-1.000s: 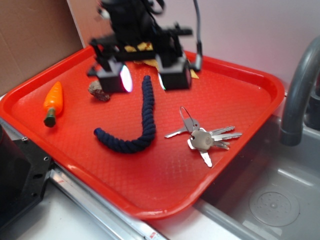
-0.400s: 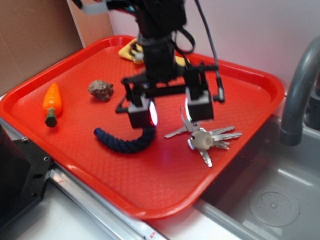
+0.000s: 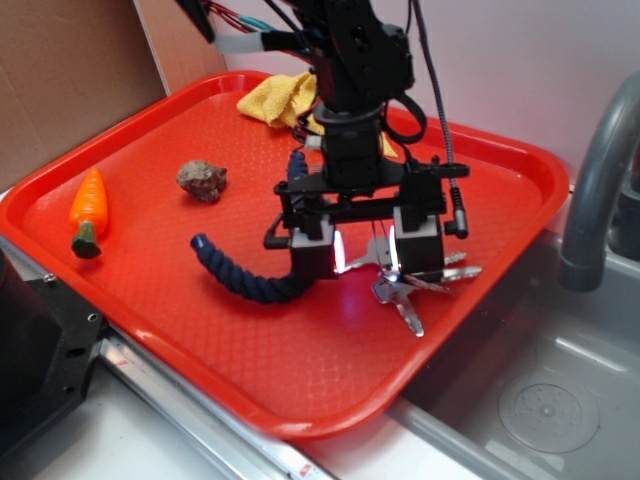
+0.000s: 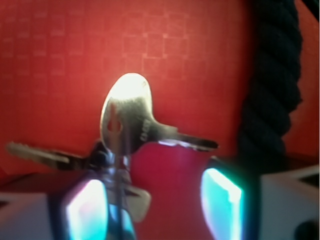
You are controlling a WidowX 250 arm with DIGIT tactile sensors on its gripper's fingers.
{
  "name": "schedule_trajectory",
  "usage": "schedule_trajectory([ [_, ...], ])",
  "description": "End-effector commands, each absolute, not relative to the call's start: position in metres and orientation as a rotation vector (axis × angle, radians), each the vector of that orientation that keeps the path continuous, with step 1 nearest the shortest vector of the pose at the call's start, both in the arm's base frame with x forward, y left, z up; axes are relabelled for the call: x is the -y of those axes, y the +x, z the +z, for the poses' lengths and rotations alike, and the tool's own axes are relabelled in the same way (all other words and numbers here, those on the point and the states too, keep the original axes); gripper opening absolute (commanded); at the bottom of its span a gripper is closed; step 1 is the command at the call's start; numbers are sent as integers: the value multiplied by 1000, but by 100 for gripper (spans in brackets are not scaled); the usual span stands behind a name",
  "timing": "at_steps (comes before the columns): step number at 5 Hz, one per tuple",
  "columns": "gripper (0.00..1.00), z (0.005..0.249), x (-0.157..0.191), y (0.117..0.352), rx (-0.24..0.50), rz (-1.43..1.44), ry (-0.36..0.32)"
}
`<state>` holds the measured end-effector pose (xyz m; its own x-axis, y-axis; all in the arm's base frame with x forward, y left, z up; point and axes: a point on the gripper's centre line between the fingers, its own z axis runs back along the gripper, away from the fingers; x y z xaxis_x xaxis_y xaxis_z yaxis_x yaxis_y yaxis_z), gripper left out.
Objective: Grab the silver keys.
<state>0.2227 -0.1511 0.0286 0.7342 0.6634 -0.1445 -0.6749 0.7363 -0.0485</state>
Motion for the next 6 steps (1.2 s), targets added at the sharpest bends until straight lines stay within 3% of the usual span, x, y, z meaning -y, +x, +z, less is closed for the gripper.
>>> schedule_trajectory([
  [1,0,47,142,233,-67,583,-72],
  [2,0,86,122,229,75,476,-52],
  [3,0,137,72,218,182,222,-142],
  [4,0,191,27,206,232,119,-58],
  [5,0,241,-22,204,260,64,-59],
  [6,0,277,-73,201,245,70,-125],
])
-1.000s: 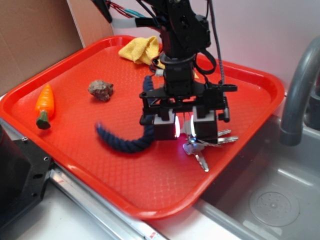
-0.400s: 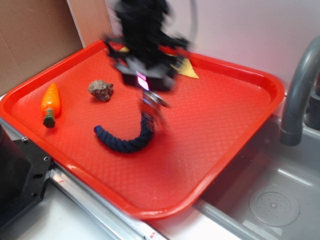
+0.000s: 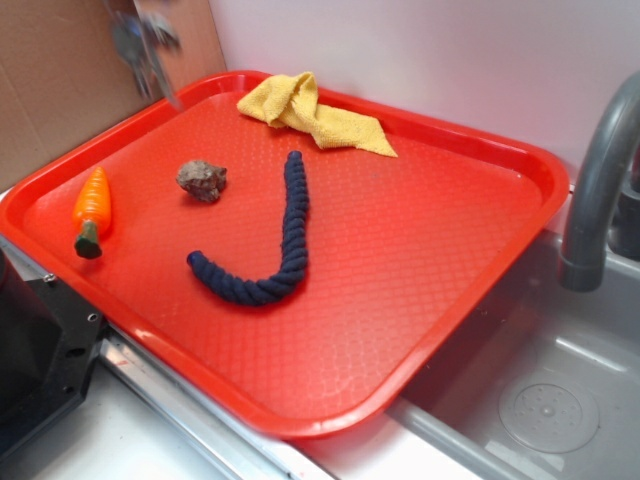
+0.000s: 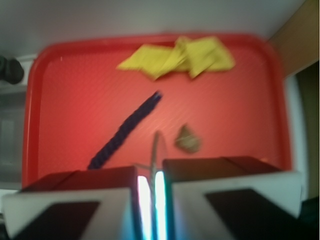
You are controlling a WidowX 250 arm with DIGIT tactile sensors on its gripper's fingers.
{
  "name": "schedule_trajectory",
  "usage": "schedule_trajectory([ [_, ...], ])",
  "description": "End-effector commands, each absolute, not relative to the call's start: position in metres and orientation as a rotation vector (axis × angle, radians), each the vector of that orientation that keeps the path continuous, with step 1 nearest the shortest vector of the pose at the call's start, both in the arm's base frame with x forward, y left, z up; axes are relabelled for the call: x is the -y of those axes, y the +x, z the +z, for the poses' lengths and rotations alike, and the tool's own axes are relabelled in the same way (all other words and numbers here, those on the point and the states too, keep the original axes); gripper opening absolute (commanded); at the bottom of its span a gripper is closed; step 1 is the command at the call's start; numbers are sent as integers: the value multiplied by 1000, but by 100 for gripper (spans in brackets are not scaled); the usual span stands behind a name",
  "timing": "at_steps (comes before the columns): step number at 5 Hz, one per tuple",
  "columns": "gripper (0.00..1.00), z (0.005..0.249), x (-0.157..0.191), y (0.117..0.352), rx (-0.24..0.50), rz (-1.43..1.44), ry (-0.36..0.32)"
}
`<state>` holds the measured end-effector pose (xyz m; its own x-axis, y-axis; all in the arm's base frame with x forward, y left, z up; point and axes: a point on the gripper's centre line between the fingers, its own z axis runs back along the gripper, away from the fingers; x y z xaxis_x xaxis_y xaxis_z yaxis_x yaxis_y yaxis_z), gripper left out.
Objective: Grab the silver keys.
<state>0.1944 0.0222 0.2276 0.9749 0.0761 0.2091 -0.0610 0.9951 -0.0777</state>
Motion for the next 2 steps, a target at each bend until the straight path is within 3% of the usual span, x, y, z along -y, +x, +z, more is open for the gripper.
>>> schedule_trajectory([
  [1,0,279,-86,202,235,66,-178],
  [2,0,277,-76,204,236,57,-153],
])
